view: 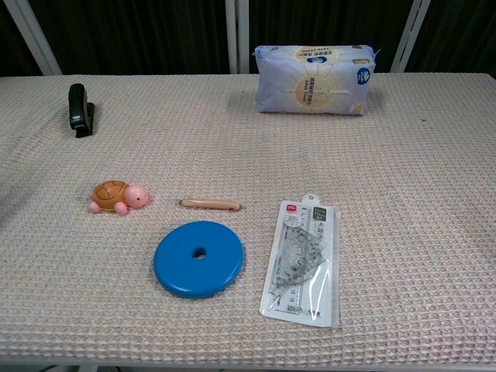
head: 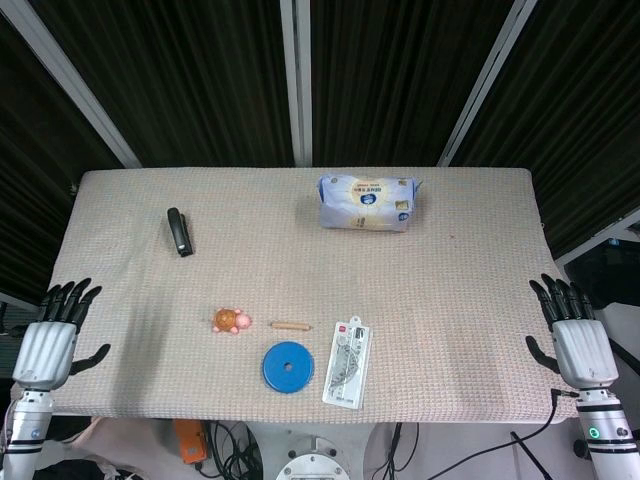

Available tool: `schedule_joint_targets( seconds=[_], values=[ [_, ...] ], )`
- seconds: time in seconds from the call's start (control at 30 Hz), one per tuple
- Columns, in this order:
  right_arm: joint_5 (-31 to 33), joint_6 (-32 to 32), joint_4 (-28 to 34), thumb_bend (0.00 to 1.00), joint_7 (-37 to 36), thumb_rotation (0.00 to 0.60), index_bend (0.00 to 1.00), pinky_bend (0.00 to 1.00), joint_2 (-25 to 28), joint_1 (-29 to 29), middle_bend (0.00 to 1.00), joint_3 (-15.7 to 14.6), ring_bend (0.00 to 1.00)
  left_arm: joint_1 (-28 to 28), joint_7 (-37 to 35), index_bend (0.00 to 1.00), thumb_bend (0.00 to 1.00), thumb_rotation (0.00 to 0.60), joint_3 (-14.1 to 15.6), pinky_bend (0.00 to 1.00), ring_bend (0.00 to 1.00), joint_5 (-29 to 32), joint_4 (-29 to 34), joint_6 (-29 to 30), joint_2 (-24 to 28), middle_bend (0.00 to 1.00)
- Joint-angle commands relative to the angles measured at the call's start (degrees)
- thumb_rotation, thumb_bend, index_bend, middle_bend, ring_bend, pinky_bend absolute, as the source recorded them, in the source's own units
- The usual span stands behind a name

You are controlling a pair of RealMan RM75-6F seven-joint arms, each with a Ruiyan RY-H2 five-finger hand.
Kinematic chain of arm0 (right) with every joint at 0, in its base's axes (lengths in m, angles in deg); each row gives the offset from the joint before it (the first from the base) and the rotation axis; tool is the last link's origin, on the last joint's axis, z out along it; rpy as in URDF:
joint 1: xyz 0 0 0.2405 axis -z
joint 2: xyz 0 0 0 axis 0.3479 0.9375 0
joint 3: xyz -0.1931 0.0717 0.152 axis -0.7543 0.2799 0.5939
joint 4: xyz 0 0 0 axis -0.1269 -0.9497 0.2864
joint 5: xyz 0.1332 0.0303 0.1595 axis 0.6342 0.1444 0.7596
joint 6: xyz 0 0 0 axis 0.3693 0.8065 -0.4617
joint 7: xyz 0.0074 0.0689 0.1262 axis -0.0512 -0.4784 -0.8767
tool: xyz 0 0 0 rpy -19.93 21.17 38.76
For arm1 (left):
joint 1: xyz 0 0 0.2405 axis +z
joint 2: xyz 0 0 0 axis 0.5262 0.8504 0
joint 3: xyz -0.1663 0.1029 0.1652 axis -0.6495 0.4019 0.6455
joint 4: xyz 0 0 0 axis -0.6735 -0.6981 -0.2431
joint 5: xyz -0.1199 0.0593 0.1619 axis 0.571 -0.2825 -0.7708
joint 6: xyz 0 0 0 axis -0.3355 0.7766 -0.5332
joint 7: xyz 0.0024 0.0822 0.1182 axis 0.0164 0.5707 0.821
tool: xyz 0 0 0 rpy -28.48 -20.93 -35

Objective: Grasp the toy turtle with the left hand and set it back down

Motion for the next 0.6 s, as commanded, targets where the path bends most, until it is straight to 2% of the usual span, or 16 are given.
schedule_joint_targets(
  seconds=[0.03, 0.37, 0.6],
  values=[
    [-0.2, 0.1, -0.2, 0.24, -0.3, 0.6, 0.0, 0.0, 0.0, 0.0, 0.0, -0.1, 0.0, 0.0, 0.3, 0.1, 0.18, 0.6, 0.0, 0.0, 0.0, -0.1, 0.2, 0.1, 0.0, 0.04],
    [-0.1, 0.6, -0.8, 0.24, -1.4, 0.6, 0.0, 0.0, 0.4, 0.2, 0.0, 0.2, 0.0, -1.1, 0.9, 0.12, 0.2, 0.6, 0.2, 0.0, 0.0, -1.8, 1.5, -0.7, -0.6, 0.04],
    [0.1, 0.8, -0.3, 0.25, -1.3, 0.6, 0.0, 0.0, 0.8, 0.1, 0.0, 0.6, 0.0, -5.5, 1.4, 0.13, 0.23, 0.6, -0.4, 0.0, 0.0, -2.4, 4.8, -6.6, -3.0, 0.06]
  ],
)
